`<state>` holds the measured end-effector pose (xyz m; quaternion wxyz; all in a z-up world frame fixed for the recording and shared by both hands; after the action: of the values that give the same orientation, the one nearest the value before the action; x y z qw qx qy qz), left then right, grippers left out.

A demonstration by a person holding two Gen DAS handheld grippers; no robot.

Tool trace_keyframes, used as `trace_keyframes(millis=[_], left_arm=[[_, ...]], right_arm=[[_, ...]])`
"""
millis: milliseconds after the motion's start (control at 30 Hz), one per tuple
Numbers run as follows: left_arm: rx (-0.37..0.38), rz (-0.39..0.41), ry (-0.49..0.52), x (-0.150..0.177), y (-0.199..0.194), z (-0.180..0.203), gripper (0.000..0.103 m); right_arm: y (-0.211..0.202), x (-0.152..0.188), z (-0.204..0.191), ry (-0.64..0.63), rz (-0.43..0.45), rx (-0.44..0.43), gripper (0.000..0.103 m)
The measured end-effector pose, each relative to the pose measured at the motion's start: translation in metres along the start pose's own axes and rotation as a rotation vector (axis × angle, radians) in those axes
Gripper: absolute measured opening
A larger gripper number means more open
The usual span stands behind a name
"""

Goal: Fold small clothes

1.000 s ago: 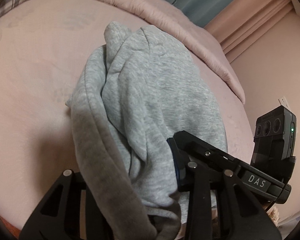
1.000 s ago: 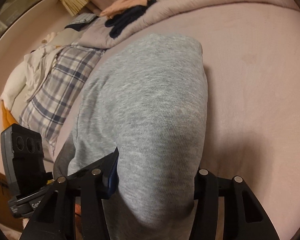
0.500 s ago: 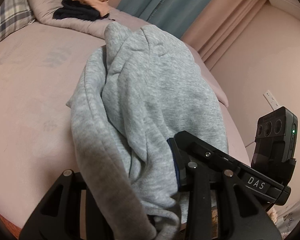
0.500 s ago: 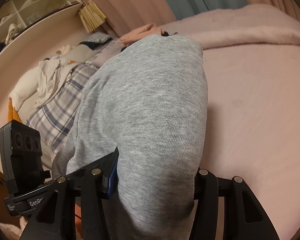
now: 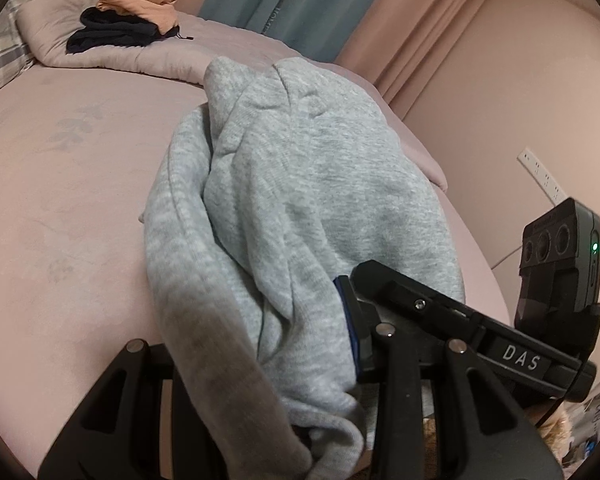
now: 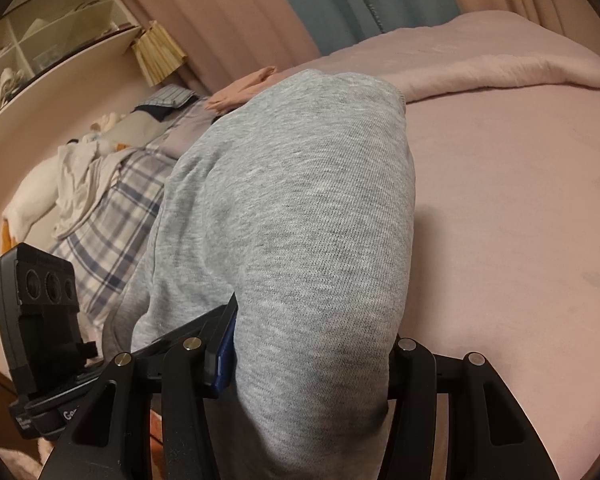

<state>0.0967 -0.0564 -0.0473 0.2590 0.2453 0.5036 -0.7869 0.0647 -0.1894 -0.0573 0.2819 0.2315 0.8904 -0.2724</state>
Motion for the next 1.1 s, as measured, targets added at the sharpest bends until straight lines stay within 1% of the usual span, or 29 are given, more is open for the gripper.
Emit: trace_keyframes(millis=[167,333,533,633,667,700,733,767,800,833,867,933,967,1000,1033,1067,1100], left_arm=[[-0.001,-0.052,-0.007,0.007,0.027,-0.004,0.037],[-0.034,-0.095,-0.023,0.019,0.048,-0.009,0.037],[-0.059,-0.181,-0.043,0.025,0.078,-0.023,0.037],[-0.066,-0.190,-0.036,0.028,0.081,-0.024,0.040],[-0.068,-0.191,-0.034,0.029,0.079,-0.025,0.045],[-0.074,-0.196,-0.034,0.030,0.077,-0.025,0.053],[-0.086,-0.204,-0.036,0.030,0.076,-0.027,0.059],[-0.104,-0.206,-0.041,0.025,0.075,-0.032,0.074],[-0.113,-0.195,-0.045,0.024,0.070,-0.034,0.080],[-0.118,-0.182,-0.048,0.022,0.065,-0.036,0.086],[-0.118,-0.162,-0.050,0.019,0.057,-0.038,0.088],[-0.122,-0.132,-0.048,0.013,0.040,-0.039,0.094],[-0.131,-0.124,-0.044,0.011,0.034,-0.040,0.103],[-0.147,-0.108,-0.038,0.007,0.025,-0.041,0.102],[-0.152,-0.101,-0.031,0.006,0.017,-0.040,0.102],[-0.146,-0.106,-0.020,0.003,0.011,-0.038,0.102],[-0.135,-0.119,-0.011,0.000,0.005,-0.037,0.102]], right_arm=[[0.010,0.003,0.015,0.032,-0.020,0.031,0.053],[0.031,0.009,0.030,0.073,-0.076,0.039,0.053],[0.053,0.018,0.045,0.110,-0.150,0.055,0.054],[0.055,0.025,0.054,0.138,-0.174,0.062,0.056],[0.055,0.027,0.055,0.147,-0.178,0.060,0.057],[0.054,0.028,0.059,0.158,-0.179,0.061,0.057],[0.053,0.028,0.060,0.171,-0.181,0.063,0.061],[0.051,0.028,0.062,0.182,-0.183,0.070,0.064],[0.049,0.029,0.063,0.185,-0.185,0.085,0.066],[0.046,0.029,0.064,0.179,-0.187,0.102,0.071],[0.042,0.029,0.061,0.160,-0.189,0.137,0.076],[0.036,0.029,0.056,0.115,-0.186,0.209,0.078],[0.030,0.028,0.050,0.079,-0.174,0.252,0.080],[0.025,0.027,0.046,0.054,-0.162,0.282,0.082],[0.020,0.025,0.042,0.033,-0.149,0.312,0.087],[0.013,0.023,0.038,0.011,-0.131,0.343,0.090],[0.004,0.020,0.032,-0.010,-0.106,0.374,0.090]])
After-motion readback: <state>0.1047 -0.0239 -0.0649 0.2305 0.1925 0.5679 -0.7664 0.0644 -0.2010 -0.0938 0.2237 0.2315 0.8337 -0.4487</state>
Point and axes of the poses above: each gripper's, at about its wrist camera, not at the fingertips, and y roughly the way its jaws point, z to its right, x to its underside, the point moved 3 cm from there along y, roughly the way its jaws point, and after that the axes turned 7 degrees about -x, right-handed, at the moved point
